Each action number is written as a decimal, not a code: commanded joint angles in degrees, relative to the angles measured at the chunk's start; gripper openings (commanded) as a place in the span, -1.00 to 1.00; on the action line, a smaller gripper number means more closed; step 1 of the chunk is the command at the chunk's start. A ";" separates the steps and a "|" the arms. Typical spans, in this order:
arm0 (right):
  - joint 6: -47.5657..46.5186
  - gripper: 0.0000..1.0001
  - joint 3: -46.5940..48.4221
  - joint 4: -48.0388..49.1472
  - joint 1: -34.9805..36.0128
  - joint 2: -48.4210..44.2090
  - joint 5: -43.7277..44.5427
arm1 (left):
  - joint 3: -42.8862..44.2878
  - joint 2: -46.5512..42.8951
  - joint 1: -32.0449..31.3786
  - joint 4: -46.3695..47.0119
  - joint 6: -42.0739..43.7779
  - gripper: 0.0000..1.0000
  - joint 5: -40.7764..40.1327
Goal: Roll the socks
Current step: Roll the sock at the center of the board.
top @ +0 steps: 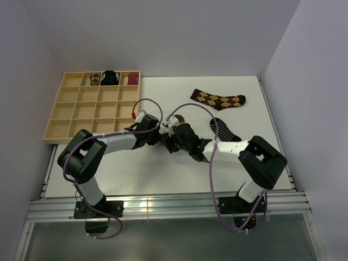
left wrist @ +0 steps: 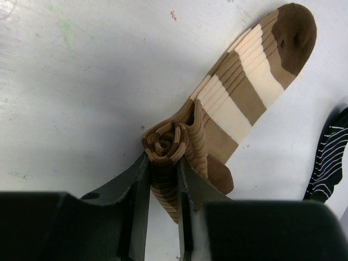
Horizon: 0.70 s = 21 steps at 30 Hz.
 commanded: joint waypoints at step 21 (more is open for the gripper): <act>-5.82 -0.09 5.93 0.46 2.57 15.13 7.20 | -0.22 1.44 -0.41 -5.34 3.36 -0.66 0.55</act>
